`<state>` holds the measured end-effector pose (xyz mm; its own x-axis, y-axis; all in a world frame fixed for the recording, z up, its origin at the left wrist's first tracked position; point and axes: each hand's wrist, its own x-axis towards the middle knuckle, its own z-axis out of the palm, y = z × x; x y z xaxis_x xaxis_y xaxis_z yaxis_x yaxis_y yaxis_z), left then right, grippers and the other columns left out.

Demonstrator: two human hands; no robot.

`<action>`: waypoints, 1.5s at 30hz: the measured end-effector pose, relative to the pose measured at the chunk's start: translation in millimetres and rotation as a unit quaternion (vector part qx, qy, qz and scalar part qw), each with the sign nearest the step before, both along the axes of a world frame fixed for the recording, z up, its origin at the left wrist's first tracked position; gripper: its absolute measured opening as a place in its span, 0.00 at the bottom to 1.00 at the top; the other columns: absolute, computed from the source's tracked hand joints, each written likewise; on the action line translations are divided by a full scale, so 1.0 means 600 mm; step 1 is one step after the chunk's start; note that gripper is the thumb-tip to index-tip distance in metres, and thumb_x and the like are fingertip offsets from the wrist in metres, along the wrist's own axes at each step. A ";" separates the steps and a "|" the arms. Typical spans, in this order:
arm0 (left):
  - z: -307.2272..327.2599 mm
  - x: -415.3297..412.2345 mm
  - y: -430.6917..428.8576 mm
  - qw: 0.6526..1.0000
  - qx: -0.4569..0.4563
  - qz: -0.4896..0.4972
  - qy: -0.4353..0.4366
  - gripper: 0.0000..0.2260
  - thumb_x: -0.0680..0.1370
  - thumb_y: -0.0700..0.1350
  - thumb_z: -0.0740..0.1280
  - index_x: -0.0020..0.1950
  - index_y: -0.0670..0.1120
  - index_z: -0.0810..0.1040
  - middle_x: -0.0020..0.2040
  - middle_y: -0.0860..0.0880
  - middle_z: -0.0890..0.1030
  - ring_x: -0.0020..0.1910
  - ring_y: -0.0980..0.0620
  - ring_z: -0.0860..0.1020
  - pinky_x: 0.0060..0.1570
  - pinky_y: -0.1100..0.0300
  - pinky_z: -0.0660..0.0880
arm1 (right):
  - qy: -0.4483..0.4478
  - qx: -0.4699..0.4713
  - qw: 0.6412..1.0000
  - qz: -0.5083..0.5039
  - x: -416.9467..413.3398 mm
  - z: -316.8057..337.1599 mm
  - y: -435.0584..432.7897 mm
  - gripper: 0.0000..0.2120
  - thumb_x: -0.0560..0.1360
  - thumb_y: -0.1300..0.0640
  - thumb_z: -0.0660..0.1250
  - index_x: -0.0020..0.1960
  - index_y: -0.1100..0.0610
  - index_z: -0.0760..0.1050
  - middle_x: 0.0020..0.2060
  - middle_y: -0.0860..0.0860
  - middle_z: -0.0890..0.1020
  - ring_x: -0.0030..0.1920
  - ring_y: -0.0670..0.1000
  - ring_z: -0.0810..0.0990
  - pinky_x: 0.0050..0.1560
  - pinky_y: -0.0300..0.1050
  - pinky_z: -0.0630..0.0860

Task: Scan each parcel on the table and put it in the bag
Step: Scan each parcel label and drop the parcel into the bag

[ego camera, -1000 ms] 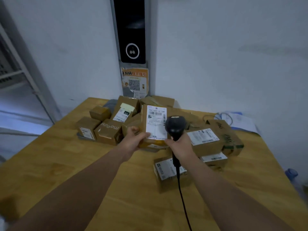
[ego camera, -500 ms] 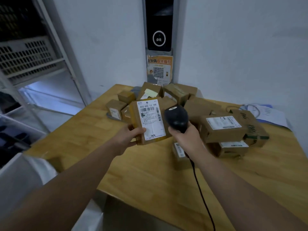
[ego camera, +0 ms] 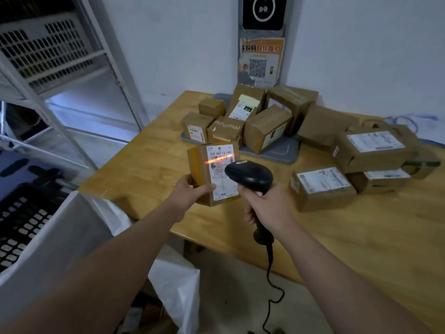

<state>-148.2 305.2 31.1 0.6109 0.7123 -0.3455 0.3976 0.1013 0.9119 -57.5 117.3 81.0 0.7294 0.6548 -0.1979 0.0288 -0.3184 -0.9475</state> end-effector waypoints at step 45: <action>-0.061 -0.042 0.023 0.996 -0.077 -0.001 -0.035 0.36 0.67 0.51 0.78 0.71 0.46 0.67 0.63 0.48 0.77 0.61 0.48 0.76 0.56 0.55 0.74 | 0.000 -0.050 0.998 -0.030 -0.086 -0.007 0.025 0.15 0.75 0.56 0.67 0.32 0.62 0.76 0.22 0.54 0.76 0.22 0.50 0.76 0.30 0.44 0.77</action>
<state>-173.4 319.1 -5.8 0.6386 0.6534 -0.4065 0.3332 0.2414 0.9114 -108.9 132.3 77.0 0.7666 0.5871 -0.2600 0.0066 -0.4121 -0.9111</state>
